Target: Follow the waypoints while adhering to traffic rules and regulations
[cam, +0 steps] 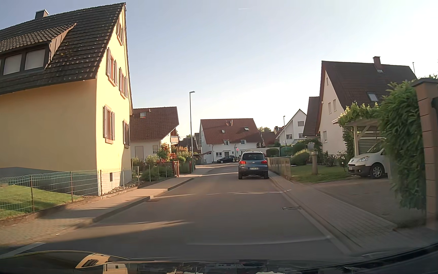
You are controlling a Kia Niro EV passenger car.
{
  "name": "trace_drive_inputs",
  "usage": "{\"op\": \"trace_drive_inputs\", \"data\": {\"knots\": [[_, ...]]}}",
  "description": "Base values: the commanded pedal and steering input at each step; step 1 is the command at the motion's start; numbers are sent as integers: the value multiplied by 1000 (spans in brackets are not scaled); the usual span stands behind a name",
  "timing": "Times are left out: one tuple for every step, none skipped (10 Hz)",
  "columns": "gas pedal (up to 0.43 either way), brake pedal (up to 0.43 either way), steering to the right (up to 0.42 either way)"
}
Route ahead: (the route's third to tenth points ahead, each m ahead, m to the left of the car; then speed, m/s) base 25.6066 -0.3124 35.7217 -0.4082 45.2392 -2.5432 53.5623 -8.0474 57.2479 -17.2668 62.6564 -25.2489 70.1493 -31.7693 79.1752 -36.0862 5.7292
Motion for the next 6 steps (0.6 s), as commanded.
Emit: {"op": "trace_drive_inputs", "data": {"knots": [[28, 0, -26], [28, 0, -31], [39, 0, -36], [39, 0, -40], [47, 0, -44], [47, 0, -46]]}}
